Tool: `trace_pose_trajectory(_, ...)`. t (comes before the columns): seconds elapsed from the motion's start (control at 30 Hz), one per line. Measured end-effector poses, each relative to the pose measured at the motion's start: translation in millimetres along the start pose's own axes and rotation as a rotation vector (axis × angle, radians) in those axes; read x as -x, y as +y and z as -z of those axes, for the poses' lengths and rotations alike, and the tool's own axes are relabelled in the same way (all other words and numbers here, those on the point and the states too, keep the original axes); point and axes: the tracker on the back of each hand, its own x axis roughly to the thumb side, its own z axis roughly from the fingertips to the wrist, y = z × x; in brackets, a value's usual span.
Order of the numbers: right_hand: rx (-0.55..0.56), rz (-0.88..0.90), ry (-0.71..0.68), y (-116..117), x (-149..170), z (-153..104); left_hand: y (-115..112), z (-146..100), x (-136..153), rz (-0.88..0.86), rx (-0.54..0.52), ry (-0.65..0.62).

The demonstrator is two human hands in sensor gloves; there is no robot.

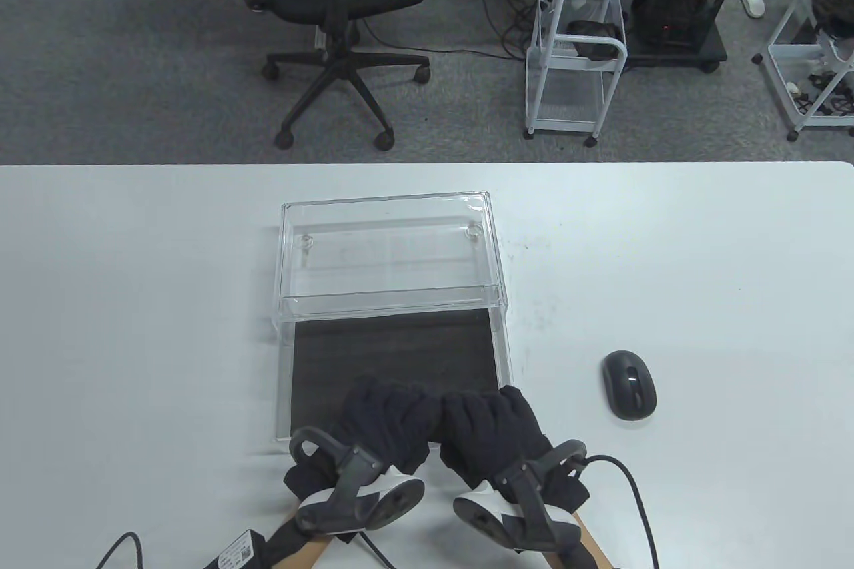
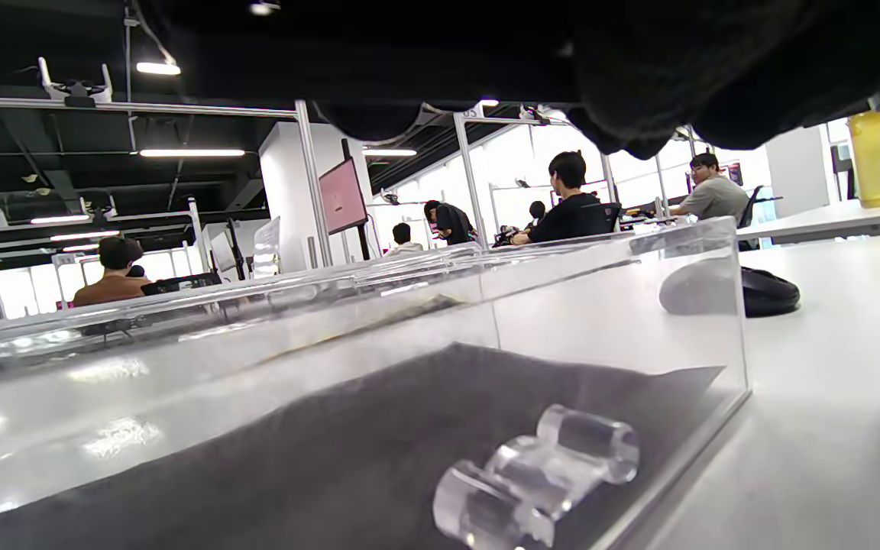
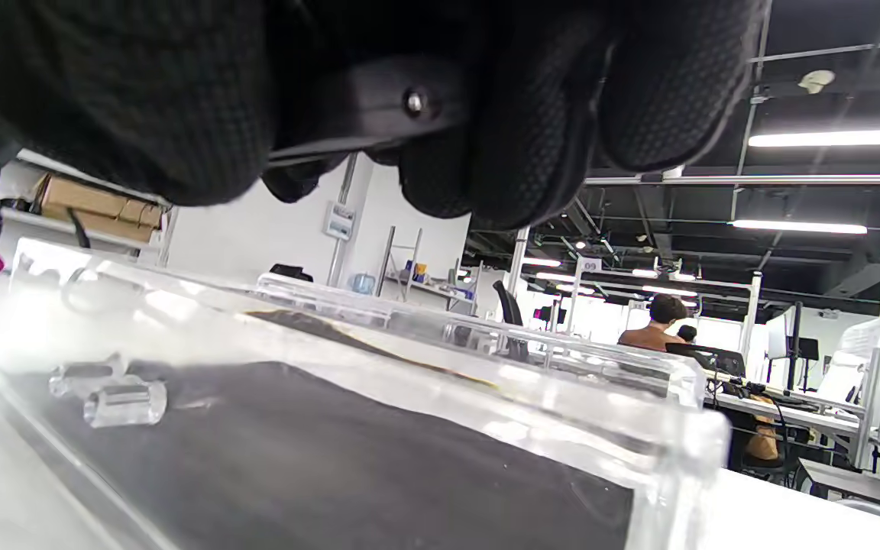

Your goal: Pull drawer to retrieve items

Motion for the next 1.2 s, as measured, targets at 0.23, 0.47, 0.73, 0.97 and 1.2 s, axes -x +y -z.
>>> trace_pose_trajectory(0.23,0.054,-0.033,0.253,-10,37,1,11,-6,14,-0.134,-0.139,0.020)
trace_pose_trajectory(0.47,0.011,-0.028,0.616,-1,104,-10,6,-5,20,-0.159,-0.099,0.043)
trace_pose_trajectory(0.73,-0.210,-0.101,0.853,33,137,-15,5,-4,24,-0.181,-0.083,0.056)
trace_pose_trajectory(0.97,-0.460,-0.060,0.887,59,142,-16,5,-4,24,-0.184,-0.063,0.058)
trace_pose_trajectory(1.2,-0.589,-0.069,0.890,67,137,-14,5,-3,25,-0.187,-0.058,0.060)
